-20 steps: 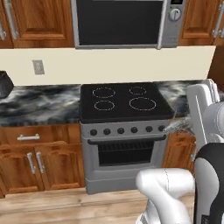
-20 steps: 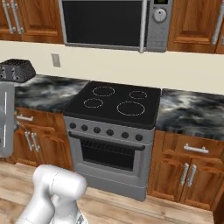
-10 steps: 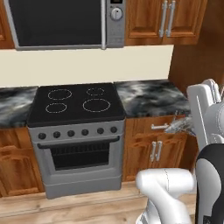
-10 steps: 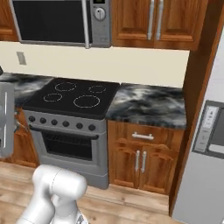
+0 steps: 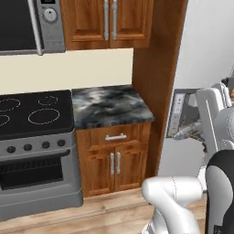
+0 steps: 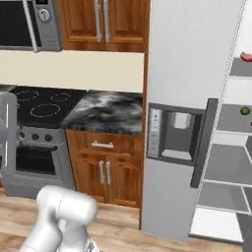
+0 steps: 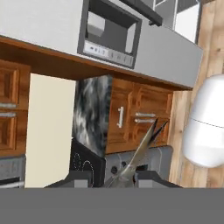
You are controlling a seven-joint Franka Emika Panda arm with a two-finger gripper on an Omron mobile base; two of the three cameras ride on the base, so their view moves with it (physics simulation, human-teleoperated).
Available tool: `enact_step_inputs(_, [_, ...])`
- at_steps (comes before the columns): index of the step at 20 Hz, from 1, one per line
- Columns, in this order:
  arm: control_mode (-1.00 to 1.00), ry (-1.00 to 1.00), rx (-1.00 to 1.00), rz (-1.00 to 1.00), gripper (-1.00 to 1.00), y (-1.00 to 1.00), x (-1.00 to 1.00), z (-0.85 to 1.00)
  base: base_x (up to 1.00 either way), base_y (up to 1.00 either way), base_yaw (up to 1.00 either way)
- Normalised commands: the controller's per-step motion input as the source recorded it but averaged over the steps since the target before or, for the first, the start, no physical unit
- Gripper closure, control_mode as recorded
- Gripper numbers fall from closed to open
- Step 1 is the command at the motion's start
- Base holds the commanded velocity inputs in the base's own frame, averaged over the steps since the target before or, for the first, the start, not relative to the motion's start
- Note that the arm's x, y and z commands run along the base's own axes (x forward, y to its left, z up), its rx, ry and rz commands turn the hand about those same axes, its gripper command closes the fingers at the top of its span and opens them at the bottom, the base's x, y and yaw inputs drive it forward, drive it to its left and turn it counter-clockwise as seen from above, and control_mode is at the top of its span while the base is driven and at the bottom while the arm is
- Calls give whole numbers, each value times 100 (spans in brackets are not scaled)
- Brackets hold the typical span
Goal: Transport the fish and squash to the fridge. Place the fish on the rack containing meat and place the squash on the rack containing the vegetable, ensuring meats and vegetables are on different racks.
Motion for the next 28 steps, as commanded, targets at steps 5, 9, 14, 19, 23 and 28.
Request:
enact_step_inputs(5, [100, 0, 0, 0, 100, 0, 0, 0, -5, -100, -40])
enact_step_inputs(9, [100, 0, 0, 0, 100, 0, 0, 0, 0, -88, -52])
enact_step_inputs(14, [100, 0, 0, 0, 100, 0, 0, 0, 13, -5, -61])
enact_step_inputs(19, [100, 0, 0, 0, 100, 0, 0, 0, 18, 13, -26])
enact_step_inputs(23, [100, 0, 0, 0, 100, 0, 0, 0, 4, 5, -43])
enact_step_inputs(28, [100, 0, 0, 0, 100, 0, 0, 0, 23, 27, -63])
